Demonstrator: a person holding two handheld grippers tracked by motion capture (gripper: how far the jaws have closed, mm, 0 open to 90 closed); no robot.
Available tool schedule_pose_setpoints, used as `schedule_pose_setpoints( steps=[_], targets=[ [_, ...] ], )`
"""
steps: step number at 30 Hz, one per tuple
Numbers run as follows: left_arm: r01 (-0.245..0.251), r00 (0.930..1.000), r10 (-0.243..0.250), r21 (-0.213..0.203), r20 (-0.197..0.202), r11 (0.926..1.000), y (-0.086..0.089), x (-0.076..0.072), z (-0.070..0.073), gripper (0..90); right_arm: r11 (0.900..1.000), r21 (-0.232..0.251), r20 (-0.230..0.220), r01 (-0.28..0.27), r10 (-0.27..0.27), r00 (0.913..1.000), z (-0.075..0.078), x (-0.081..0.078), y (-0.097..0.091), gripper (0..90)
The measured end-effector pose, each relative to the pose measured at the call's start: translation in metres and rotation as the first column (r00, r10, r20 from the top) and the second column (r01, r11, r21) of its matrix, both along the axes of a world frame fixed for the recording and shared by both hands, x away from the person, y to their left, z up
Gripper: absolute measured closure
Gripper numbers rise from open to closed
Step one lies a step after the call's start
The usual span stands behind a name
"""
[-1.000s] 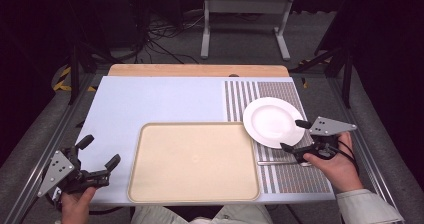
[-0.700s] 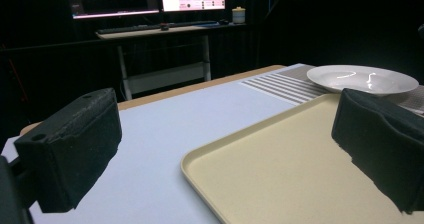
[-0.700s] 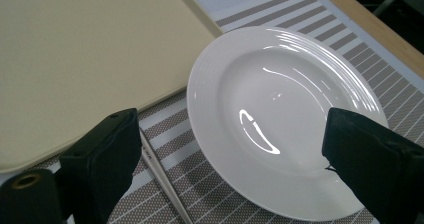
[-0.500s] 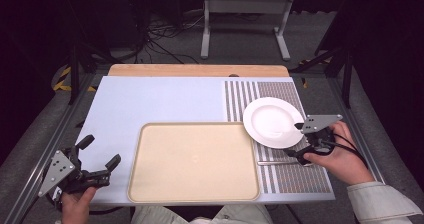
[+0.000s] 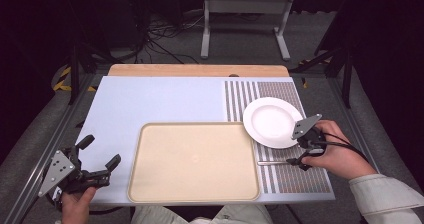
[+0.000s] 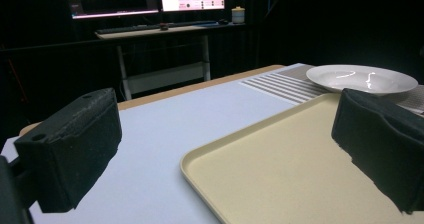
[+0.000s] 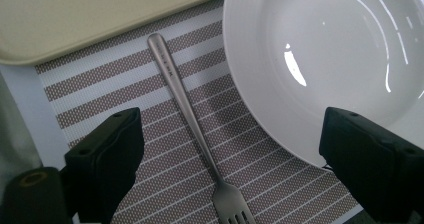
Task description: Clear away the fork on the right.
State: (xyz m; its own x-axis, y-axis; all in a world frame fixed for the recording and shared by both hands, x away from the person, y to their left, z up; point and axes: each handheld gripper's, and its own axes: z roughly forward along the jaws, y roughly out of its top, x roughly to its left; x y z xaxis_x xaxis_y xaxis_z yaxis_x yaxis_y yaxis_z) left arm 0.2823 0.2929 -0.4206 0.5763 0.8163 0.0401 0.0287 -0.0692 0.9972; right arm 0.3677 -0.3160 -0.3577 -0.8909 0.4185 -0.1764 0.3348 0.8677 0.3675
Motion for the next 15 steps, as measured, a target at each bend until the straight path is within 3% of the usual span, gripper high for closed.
schedule_pose_setpoints(
  steps=[7,15],
  targets=[
    [0.001,1.0000,-0.001,-0.001,-0.001,1.0000,0.000,0.000,0.000,0.5,0.9960,-0.084,-0.060,-0.032,0.027,0.9978,-0.006,0.003,0.003,12.6],
    [0.001,1.0000,-0.001,-0.001,0.000,1.0000,0.000,0.000,0.000,0.5,0.9849,-0.158,-0.124,-0.071,0.051,0.9910,-0.016,0.006,0.006,14.5]
  ],
)
